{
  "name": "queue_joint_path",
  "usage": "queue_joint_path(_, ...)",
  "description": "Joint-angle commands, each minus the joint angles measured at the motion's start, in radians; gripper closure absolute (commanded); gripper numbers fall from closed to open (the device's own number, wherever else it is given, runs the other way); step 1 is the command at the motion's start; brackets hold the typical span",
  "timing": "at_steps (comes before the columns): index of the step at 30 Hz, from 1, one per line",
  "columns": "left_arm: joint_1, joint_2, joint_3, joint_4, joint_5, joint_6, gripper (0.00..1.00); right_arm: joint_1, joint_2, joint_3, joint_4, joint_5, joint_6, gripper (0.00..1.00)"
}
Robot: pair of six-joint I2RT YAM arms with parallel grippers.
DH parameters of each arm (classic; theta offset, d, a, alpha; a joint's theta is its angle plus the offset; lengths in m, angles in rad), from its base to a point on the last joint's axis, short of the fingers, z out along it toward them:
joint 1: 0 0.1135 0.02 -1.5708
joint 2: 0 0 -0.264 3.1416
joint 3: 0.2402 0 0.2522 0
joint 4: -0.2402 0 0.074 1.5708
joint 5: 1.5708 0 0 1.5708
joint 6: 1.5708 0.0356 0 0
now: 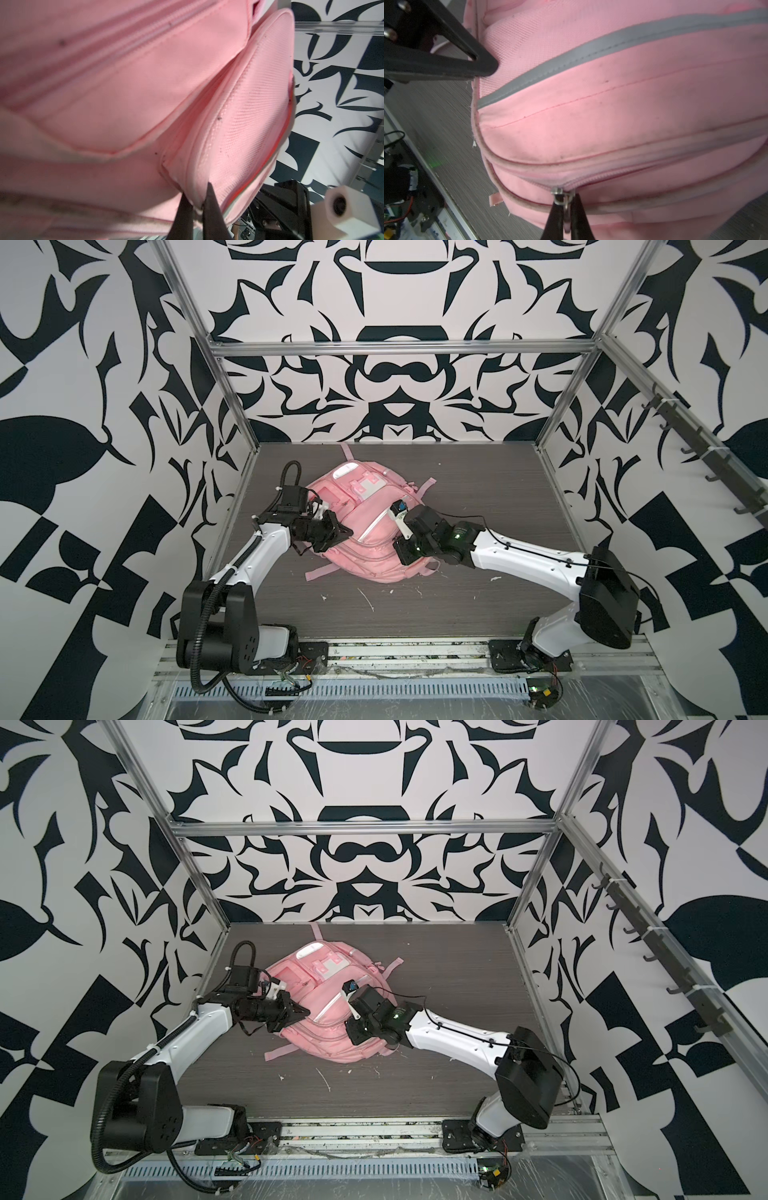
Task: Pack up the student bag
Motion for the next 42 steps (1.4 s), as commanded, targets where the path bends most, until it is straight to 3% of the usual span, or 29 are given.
queue_joint_path(1, 0.108, 0.017, 0.063, -0.015, -0.151, 0.114, 1.00, -0.078, -0.083, -0.040, -0.151, 0.108, 0.054, 1.00)
queue_joint_path(4, 0.120, 0.033, 0.126, -0.074, -0.165, 0.170, 1.00, -0.078, -0.074, -0.026, -0.156, 0.105, 0.024, 1.00)
queue_joint_path(7, 0.148, 0.043, 0.155, -0.075, -0.110, 0.153, 1.00, -0.046, -0.033, 0.021, -0.190, 0.131, -0.035, 1.00)
queue_joint_path(8, 0.149, 0.043, 0.167, -0.080, -0.098, 0.146, 0.95, -0.032, -0.023, 0.036, -0.196, 0.134, -0.050, 1.00)
queue_joint_path(9, 0.147, 0.042, 0.183, -0.097, -0.095, 0.141, 0.77, -0.018, -0.011, 0.051, -0.194, 0.135, -0.060, 1.00)
queue_joint_path(11, 0.134, 0.020, 0.186, -0.116, -0.081, 0.124, 0.31, 0.001, 0.003, 0.067, -0.169, 0.118, -0.064, 1.00)
queue_joint_path(12, 0.128, 0.001, 0.180, -0.135, -0.082, 0.119, 0.17, 0.009, 0.008, 0.072, -0.149, 0.106, -0.062, 1.00)
queue_joint_path(13, 0.119, -0.024, 0.172, -0.158, -0.084, 0.116, 0.09, 0.018, 0.012, 0.077, -0.131, 0.097, -0.057, 1.00)
queue_joint_path(15, 0.096, -0.064, 0.143, -0.206, -0.093, 0.112, 0.08, 0.035, 0.026, 0.094, -0.107, 0.088, -0.052, 1.00)
queue_joint_path(18, 0.047, -0.194, 0.052, -0.215, -0.110, 0.039, 0.08, 0.058, 0.060, 0.138, -0.099, 0.081, -0.049, 1.00)
queue_joint_path(23, -0.022, -0.337, -0.126, -0.090, -0.097, -0.165, 0.10, 0.087, 0.112, 0.203, -0.072, 0.037, -0.059, 1.00)
queue_joint_path(27, -0.063, -0.310, -0.162, 0.012, -0.085, -0.216, 0.14, 0.120, 0.164, 0.254, -0.070, -0.010, -0.096, 1.00)
queue_joint_path(32, -0.076, -0.234, -0.149, 0.060, -0.083, -0.212, 0.27, 0.157, 0.204, 0.306, -0.075, -0.054, -0.123, 1.00)
queue_joint_path(35, -0.076, -0.201, -0.154, 0.083, -0.085, -0.211, 0.43, 0.167, 0.202, 0.310, -0.068, -0.064, -0.121, 1.00)
queue_joint_path(42, -0.072, -0.181, -0.141, 0.065, -0.117, -0.165, 0.99, 0.159, 0.159, 0.281, -0.098, -0.014, -0.125, 1.00)
